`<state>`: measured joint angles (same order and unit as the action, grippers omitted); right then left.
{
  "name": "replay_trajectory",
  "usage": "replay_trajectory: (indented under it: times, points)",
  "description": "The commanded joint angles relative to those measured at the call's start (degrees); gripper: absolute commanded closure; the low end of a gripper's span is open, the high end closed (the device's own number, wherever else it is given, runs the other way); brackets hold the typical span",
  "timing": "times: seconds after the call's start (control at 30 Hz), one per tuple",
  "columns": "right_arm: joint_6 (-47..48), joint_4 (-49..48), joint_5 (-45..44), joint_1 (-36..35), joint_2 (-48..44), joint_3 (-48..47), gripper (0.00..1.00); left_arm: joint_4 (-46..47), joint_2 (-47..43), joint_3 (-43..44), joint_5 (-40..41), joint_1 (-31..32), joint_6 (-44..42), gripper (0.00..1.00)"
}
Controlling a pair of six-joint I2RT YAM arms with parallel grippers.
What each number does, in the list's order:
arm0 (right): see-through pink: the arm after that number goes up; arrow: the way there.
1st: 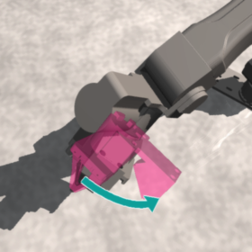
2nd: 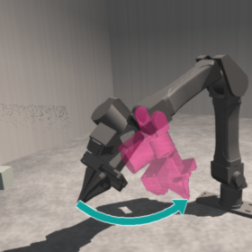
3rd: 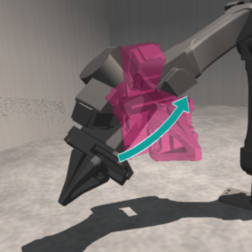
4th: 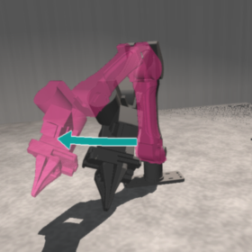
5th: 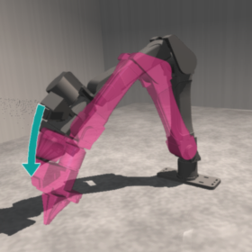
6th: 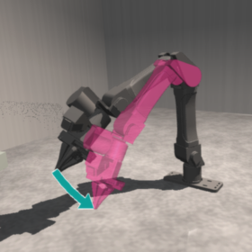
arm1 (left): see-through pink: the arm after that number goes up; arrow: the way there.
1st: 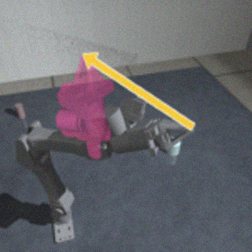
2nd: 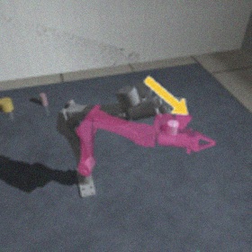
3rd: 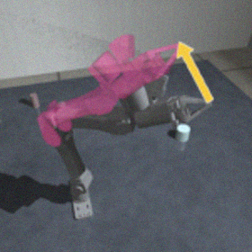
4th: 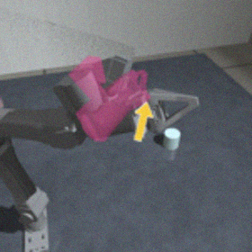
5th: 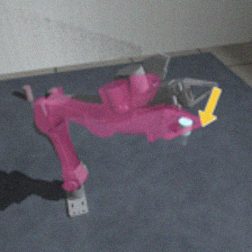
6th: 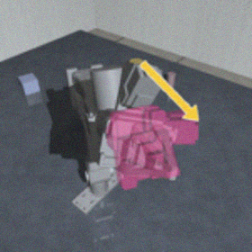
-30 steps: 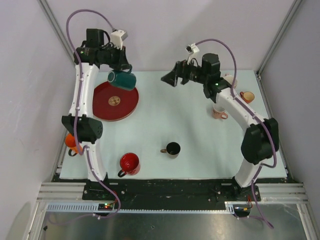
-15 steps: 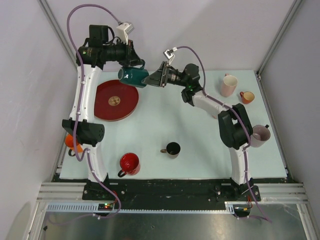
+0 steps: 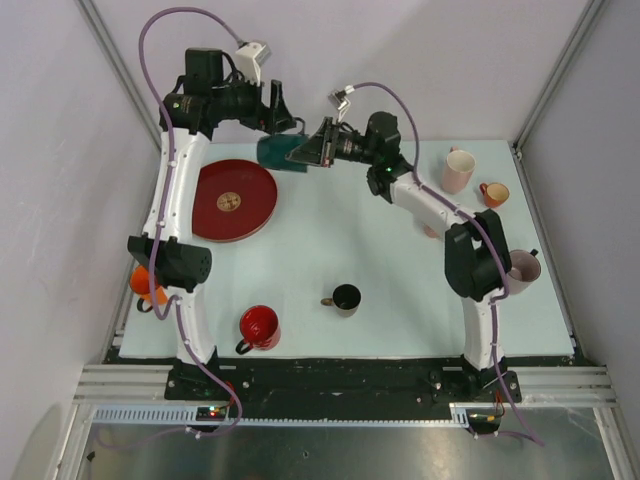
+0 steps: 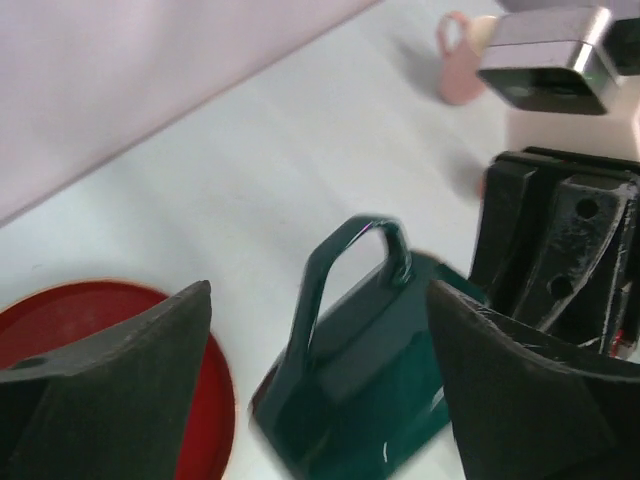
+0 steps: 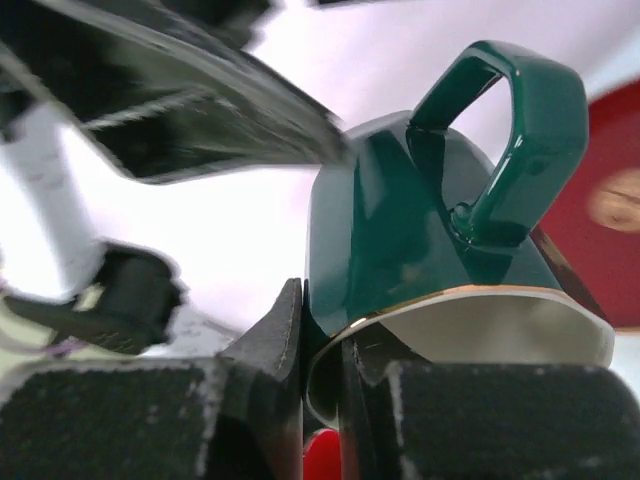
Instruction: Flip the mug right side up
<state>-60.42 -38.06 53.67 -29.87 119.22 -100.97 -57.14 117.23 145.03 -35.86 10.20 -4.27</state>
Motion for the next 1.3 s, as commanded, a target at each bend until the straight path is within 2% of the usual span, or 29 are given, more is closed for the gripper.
replay_trajectory:
  times: [0.0, 0.13, 0.27, 0.33, 0.4, 0.53, 0.7, 0.87, 1.03, 1.07, 1.1, 1.13, 1.2, 1.27]
  points:
    - [30.44, 37.85, -13.94, 3.57, -6.68, -6.84, 1.0, 3.08, -0.75, 0.28, 17.3, -1.41, -1.34, 0.04]
    - [48.76, 65.54, -29.23, 5.37, -2.26, -20.84, 1.0, 4.04, -1.5, -1.06, 26.87, -3.62, -1.55, 0.01]
    - [60.71, 85.05, -42.64, 6.91, 9.24, -38.26, 1.0, 4.59, -3.2, -5.54, 31.88, -4.99, -3.24, 0.0]
    - [64.76, 91.36, -47.35, 7.71, 14.67, -45.94, 1.0, 4.7, -4.22, -8.58, 33.02, -5.07, -4.66, 0.0]
    - [68.03, 93.14, -50.64, 8.27, 16.8, -47.1, 1.0, 4.72, -5.06, -11.58, 33.61, -5.2, -5.67, 0.0]
    - [71.42, 91.3, -53.43, 9.25, 17.05, -42.84, 1.0, 4.68, -5.99, -15.81, 33.78, -5.35, -6.73, 0.0]
    - [73.05, 95.35, -56.62, 10.61, 21.35, -46.21, 1.0, 4.69, -6.3, -18.2, 33.06, -5.36, -7.02, 0.0]
    - [72.09, 96.2, -51.21, 12.2, 22.56, -42.41, 1.0, 4.67, -6.32, -18.46, 32.45, -5.31, -7.15, 0.0]
    - [71.62, 97.89, -51.72, 12.37, 24.81, -43.23, 1.0, 4.72, -6.47, -18.73, 32.11, -5.36, -7.39, 0.0]
    - [71.47, 97.73, -51.73, 12.29, 24.82, -43.24, 0.98, 4.7, -6.52, -18.82, 32.1, -5.36, -7.45, 0.0]
    - [71.44, 97.38, -51.95, 12.11, 24.78, -43.3, 0.91, 4.73, -6.51, -18.91, 32.09, -5.36, -7.48, 0.0]
    - [71.43, 97.03, -52.2, 11.98, 24.46, -43.37, 0.76, 4.75, -6.54, -19.0, 32.04, -5.36, -7.53, 0.0]
    - [71.7, 95.89, -52.75, 11.6, 23.58, -43.33, 0.52, 4.69, -6.63, -19.24, 31.8, -5.32, -7.58, 0.0]
    - [71.81, 93.92, -53.4, 11.24, 22.28, -43.08, 0.38, 4.7, -6.79, -19.39, 31.57, -5.22, -7.57, 0.0]
